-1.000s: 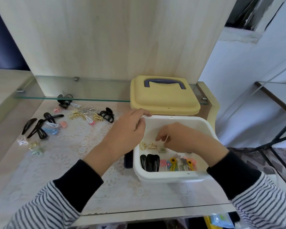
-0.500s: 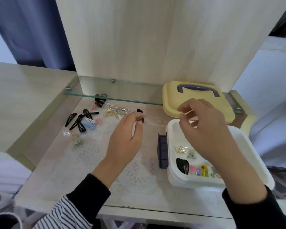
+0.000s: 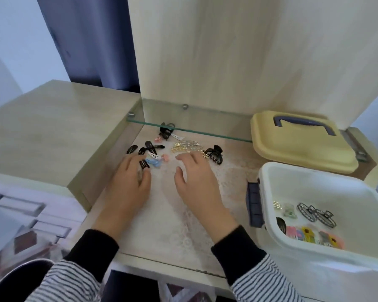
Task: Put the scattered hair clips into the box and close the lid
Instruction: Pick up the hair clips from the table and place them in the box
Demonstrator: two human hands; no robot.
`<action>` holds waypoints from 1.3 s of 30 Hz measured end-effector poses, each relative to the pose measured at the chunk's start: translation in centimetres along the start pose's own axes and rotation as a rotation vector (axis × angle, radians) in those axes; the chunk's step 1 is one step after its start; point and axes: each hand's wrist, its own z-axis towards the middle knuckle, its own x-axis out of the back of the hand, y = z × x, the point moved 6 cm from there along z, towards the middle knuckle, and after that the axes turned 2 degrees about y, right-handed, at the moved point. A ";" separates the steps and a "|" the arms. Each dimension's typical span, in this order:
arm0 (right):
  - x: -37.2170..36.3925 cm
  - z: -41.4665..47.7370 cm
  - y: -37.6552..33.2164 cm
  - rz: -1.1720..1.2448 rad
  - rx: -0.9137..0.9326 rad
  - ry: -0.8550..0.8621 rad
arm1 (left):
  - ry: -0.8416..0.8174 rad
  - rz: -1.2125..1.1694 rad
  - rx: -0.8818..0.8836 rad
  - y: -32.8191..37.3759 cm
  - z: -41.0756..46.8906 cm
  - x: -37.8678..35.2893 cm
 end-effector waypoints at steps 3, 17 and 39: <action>-3.3 0.0 0.3 -0.119 0.054 -0.080 | -0.035 0.003 -0.007 -1.1 0.6 -0.1; -8.2 2.0 0.7 -0.206 0.064 -0.149 | 0.001 0.121 -0.139 -0.9 1.0 -1.2; 6.7 0.0 -2.6 -0.214 0.091 -0.129 | 0.195 -0.108 -0.340 10.4 1.2 3.6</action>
